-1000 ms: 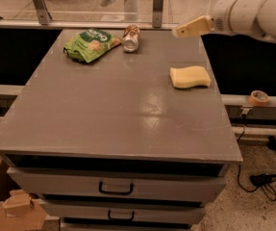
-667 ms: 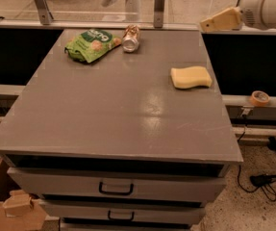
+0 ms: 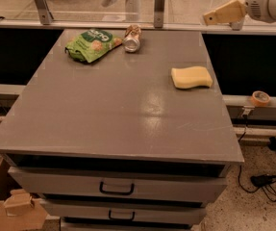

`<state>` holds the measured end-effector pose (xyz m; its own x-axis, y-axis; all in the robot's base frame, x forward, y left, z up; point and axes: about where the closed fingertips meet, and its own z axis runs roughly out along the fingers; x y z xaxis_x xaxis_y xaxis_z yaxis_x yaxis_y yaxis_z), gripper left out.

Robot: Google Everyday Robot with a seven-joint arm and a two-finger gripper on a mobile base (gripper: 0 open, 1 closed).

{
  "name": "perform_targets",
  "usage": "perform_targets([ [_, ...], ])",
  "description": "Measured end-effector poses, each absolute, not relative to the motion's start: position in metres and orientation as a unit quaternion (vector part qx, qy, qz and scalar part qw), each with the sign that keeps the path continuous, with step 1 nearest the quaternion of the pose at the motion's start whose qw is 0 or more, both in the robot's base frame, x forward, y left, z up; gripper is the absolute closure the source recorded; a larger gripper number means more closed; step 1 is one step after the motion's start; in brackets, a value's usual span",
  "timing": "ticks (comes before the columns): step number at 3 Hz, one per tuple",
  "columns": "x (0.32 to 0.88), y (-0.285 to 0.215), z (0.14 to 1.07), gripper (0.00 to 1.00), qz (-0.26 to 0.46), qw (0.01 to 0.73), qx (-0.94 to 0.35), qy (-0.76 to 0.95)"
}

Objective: Move orange can near green rice chip bag

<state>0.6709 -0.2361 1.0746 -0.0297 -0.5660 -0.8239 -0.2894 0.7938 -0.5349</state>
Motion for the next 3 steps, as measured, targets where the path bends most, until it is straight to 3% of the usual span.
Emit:
perform_targets([
  [3,0.695,-0.305,1.184,0.0,-0.216,0.693,-0.315,0.612],
])
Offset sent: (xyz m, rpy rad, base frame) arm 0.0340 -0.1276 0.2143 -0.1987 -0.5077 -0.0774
